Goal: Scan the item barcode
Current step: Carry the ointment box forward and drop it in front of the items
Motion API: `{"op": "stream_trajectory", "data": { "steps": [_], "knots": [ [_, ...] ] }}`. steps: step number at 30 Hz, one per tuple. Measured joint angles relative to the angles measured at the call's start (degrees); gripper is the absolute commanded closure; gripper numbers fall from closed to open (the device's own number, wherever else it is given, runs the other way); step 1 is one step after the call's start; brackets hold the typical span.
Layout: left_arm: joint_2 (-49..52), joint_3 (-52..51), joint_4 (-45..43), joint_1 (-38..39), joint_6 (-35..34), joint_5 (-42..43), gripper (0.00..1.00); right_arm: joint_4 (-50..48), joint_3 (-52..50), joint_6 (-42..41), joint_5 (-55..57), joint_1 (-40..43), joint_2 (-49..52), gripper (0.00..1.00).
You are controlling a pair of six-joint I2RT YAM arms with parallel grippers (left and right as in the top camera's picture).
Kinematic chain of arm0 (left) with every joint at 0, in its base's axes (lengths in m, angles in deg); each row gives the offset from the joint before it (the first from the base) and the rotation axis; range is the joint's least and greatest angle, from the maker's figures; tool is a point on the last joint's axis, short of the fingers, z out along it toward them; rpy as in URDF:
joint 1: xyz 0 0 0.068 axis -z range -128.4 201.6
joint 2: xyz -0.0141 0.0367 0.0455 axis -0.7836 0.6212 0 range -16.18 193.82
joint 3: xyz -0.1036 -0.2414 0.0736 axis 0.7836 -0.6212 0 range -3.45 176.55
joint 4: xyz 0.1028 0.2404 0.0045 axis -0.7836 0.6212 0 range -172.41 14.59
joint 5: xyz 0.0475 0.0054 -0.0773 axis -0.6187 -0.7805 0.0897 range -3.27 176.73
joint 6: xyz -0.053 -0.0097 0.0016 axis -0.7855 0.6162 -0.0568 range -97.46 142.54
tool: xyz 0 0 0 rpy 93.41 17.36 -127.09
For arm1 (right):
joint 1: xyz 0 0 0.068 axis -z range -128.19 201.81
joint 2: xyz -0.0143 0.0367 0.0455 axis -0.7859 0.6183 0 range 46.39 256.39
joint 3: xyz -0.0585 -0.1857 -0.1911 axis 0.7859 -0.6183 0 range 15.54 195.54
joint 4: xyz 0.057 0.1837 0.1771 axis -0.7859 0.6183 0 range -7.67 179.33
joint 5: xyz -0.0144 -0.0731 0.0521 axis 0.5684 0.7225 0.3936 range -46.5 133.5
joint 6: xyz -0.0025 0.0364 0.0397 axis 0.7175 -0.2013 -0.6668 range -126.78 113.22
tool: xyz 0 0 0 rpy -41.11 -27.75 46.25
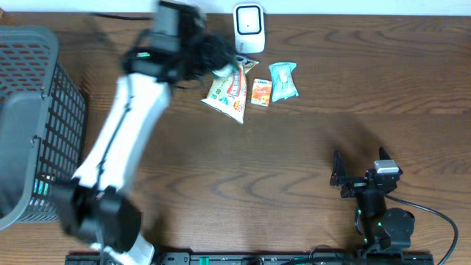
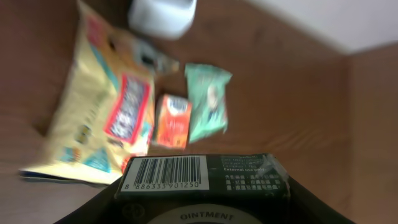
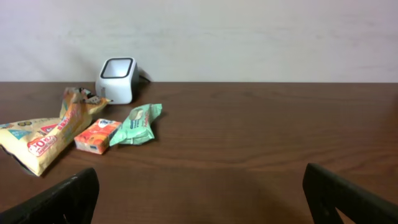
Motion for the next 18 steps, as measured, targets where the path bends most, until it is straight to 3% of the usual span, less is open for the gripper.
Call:
{"op": "stream_trajectory", "data": {
  "steps": [8, 11, 18],
  "knots": [
    [13.51, 0.0, -1.25, 9.86, -0.02, -2.82, 0.42, 0.0, 0.0, 0.0, 0.0, 0.0, 0.0, 0.01],
    [16.79, 0.0, -1.27, 11.98, -0.02, -3.1, 0.33, 0.0, 0.0, 0.0, 0.0, 0.0, 0.0, 0.01],
    [18.67, 0.0, -1.77, 13.05, 0.04, -3.17, 0.23, 0.0, 0.0, 0.0, 0.0, 0.0, 0.0, 0.01]
  ]
}}
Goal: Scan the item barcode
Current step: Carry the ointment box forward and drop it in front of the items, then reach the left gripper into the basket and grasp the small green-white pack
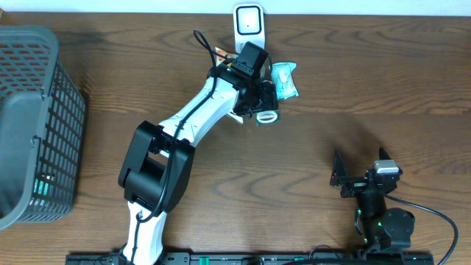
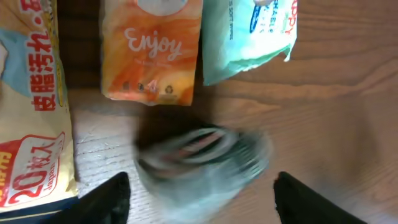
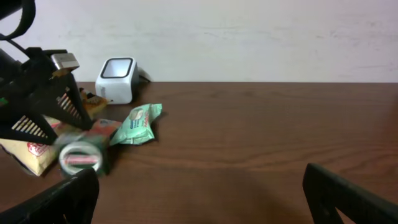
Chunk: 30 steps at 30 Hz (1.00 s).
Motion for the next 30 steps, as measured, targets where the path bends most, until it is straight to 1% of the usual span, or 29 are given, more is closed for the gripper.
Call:
{"op": "stream_trajectory", "data": {
  "steps": [7, 11, 15, 16, 18, 21, 22, 24, 26, 29, 30],
  "knots": [
    [0.0, 0.02, -0.76, -0.39, -0.07, 0.02, 0.23, 0.0, 0.0, 0.0, -0.02, 0.0, 0.0, 0.01],
    [-0.44, 0.02, -0.74, -2.05, -0.07, 0.0, 0.25, 0.0, 0.0, 0.0, 0.0, 0.0, 0.0, 0.01],
    [-5.88, 0.02, -0.37, -6.12, 0.02, -0.04, 0.3, 0.0, 0.0, 0.0, -0.02, 0.0, 0.0, 0.01],
    [-9.79, 0.02, -0.44, -8.02, 0.11, -0.02, 0.3, 0.0, 0.0, 0.02, -0.02, 0.0, 0.0, 0.01],
    [-14.34, 0.11, -0.59, -10.34, 0.37, 0.02, 0.3, 0.02, 0.0, 0.0, -0.02, 0.0, 0.0, 0.01],
    [-23.23, 0.24, -0.66, -16.2, 2.8, 0.02, 0.3, 0.0, 0.0, 0.02, 0.0, 0.0, 0.0, 0.01],
    [-27.1, 0.59, -0.68, -19.54, 3.98, -0.04, 0.3, 0.02, 0.0, 0.0, 0.0, 0.0, 0.0, 0.01],
    [-31.28, 1.09, -0.87, -24.22, 4.76, -0.26, 0.3, 0.02, 0.0, 0.0, 0.0, 0.0, 0.0, 0.01],
    [-35.78, 1.09, -0.66, -30.56, 5.6, -1.46, 0.3, 0.0, 0.0, 0.0, 0.0, 0.0, 0.0, 0.01],
    [-41.53, 1.4, 1.07, -42.18, 6.01, -6.73, 0.3, 0.0, 0.0, 0.0, -0.02, 0.0, 0.0, 0.01],
    [-43.39, 1.4, 2.45, -46.99, 6.1, -9.99, 0.3, 0.02, 0.0, 0.0, -0.02, 0.0, 0.0, 0.01]
  ]
}}
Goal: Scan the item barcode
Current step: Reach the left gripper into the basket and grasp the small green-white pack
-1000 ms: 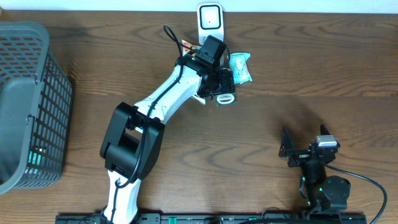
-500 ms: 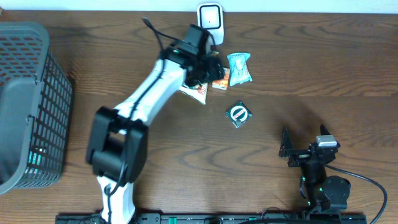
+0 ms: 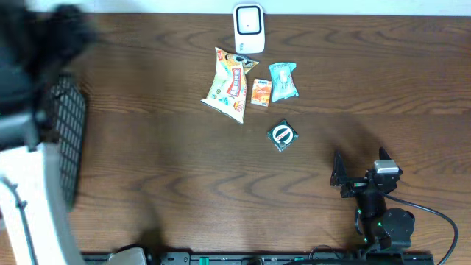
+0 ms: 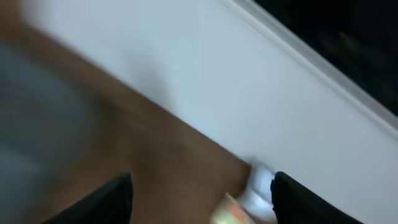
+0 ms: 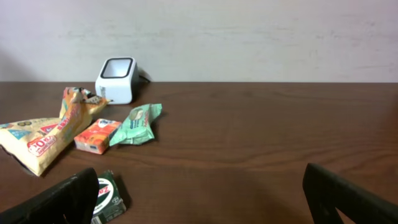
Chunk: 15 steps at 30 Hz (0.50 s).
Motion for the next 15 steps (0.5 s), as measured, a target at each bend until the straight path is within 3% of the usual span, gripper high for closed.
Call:
{"op": "stream_trajectory", "data": {
  "steps": [7, 15],
  "knots": [
    [-0.57, 0.2, 11.56, -20.55, 0.11, -10.82, 0.29, -0.02, 0.0, 0.0, 0.0, 0.0, 0.0, 0.01],
    [10.86, -1.05, 23.63, -33.4, 1.99, -15.34, 0.3, -0.02, 0.0, 0.0, 0.02, 0.0, 0.0, 0.01]
  ]
}}
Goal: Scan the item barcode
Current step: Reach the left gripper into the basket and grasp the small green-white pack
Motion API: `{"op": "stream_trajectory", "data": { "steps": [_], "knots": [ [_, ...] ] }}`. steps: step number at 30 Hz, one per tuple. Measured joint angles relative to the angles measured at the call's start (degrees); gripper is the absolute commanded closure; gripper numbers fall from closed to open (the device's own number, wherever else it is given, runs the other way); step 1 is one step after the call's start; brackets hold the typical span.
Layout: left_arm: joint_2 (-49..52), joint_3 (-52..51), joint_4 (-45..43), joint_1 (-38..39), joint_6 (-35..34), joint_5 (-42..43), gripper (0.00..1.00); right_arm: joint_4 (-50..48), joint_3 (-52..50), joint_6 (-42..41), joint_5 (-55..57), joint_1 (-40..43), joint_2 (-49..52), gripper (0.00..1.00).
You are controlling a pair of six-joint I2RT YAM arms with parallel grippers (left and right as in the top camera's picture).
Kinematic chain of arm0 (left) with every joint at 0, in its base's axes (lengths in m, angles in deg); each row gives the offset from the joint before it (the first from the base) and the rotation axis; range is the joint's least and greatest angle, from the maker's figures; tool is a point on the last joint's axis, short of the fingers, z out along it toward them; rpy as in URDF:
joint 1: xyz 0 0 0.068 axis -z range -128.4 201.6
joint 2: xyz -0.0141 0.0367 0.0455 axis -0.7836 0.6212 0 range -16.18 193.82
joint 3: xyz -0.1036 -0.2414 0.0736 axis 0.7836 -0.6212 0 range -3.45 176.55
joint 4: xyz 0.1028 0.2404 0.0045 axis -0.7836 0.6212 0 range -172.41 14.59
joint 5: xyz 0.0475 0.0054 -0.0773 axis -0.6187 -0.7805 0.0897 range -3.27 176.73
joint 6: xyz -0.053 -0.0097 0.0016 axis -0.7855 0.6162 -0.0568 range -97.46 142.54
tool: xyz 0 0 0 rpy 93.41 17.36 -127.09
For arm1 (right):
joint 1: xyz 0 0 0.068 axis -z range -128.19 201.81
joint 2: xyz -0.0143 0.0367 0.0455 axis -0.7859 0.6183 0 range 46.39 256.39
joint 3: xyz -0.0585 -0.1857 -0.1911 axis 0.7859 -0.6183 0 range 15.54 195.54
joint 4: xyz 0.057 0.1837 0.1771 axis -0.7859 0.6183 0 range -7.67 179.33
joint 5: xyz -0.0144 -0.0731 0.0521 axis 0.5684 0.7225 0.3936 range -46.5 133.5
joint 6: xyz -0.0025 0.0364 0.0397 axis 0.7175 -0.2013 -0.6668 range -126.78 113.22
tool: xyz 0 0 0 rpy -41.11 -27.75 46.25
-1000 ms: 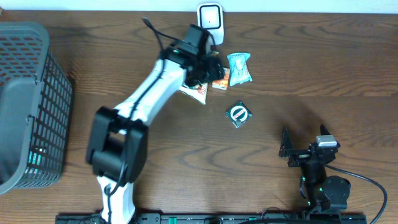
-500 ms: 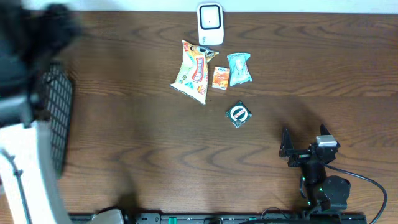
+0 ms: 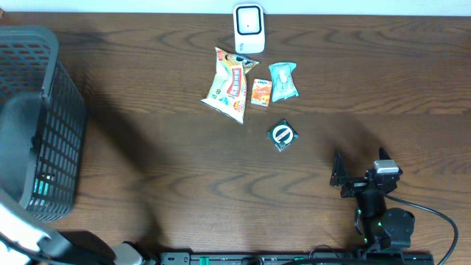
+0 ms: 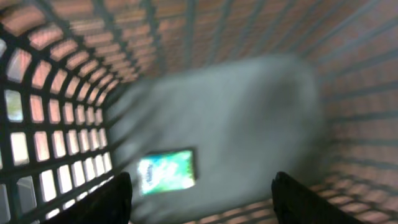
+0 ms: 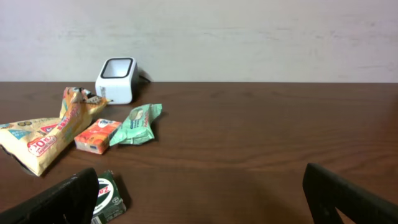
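The white barcode scanner point(image 3: 249, 20) stands at the table's far edge. In front of it lie a yellow snack bag point(image 3: 227, 85), an orange pack point(image 3: 260, 91) and a pale green pack point(image 3: 283, 79). A dark green ointment box point(image 3: 282, 135) lies apart, nearer the front, also visible low in the right wrist view point(image 5: 107, 196). My left gripper point(image 4: 199, 208) is open and empty, looking down into the black mesh basket point(image 3: 51, 88) at a small green item point(image 4: 165, 171). My right gripper point(image 5: 205, 205) rests open near the front right.
The basket fills the table's left end. Only a white part of my left arm point(image 3: 18, 239) shows at the overhead view's bottom-left corner. The brown table point(image 3: 368, 88) stretches to the right of the items.
My left arm was a blur at the overhead view's upper left, its camera facing the wall. Now its wrist view looks into the basket. The ointment box and right gripper have not moved.
My left gripper first held the ointment box, barcode showing, near the scanner and packs. Then it was open above the blurred box beside the orange pack. After that the box lay on the table and the arm was off to the left, now over the basket.
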Motion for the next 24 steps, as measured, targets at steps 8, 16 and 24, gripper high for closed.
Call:
{"op": "stream_trajectory", "data": {
  "steps": [8, 16, 24],
  "knots": [
    [13.94, -0.31, 8.28, -1.95, 14.53, -0.11, 0.26, 0.0, 0.0, 0.0, 0.0, 0.0, 0.0, 0.01],
    [24.09, -0.37, 11.61, -1.95, 18.64, 2.47, 0.24, 0.0, 0.0, 0.02, -0.02, 0.0, 0.0, 0.01],
    [31.76, -0.98, 12.48, -1.95, 15.43, 3.58, 0.3, 0.0, 0.0, 0.02, -0.02, 0.0, 0.0, 0.01]
  ]
}}
